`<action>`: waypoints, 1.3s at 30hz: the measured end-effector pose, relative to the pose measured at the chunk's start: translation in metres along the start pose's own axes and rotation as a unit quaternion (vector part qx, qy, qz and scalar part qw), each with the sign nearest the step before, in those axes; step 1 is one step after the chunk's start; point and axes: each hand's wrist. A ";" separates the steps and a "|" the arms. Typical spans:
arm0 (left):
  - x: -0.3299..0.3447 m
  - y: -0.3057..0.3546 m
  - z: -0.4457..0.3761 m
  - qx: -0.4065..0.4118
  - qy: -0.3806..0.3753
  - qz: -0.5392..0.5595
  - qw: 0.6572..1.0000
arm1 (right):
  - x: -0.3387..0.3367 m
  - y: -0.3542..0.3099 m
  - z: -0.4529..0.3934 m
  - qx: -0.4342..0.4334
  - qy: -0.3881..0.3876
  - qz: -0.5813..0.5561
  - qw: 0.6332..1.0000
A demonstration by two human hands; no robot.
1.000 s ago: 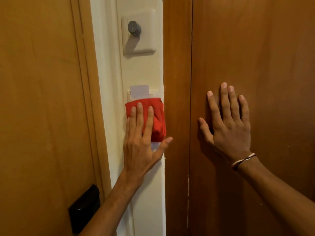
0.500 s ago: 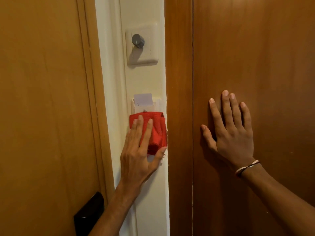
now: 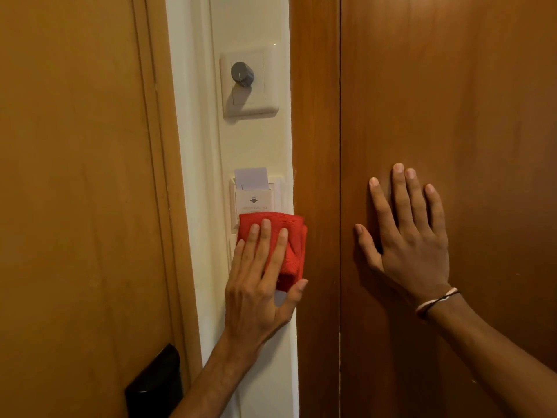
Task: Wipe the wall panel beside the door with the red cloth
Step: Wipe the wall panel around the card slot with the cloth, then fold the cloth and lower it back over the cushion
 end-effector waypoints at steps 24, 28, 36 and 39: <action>-0.044 0.000 -0.041 -0.272 0.066 0.284 0.917 | -0.069 -0.097 -0.021 0.313 -0.249 -0.540 0.740; -0.043 0.021 -0.047 -0.249 0.055 0.303 0.918 | -0.082 -0.066 -0.013 0.329 -0.231 -0.555 0.728; -0.022 0.107 -0.042 -0.196 -0.064 0.424 0.882 | -0.118 0.024 0.022 0.345 -0.216 -0.596 0.692; -0.007 0.148 -0.026 -0.198 -0.122 0.465 0.854 | -0.128 0.056 0.048 0.377 -0.233 -0.605 0.662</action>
Point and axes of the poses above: each hand's wrist, its own z-axis away from the middle knuckle, its own x-axis out of the palm, y = z × x, and after that the axes turned 1 degree about -z, right-handed
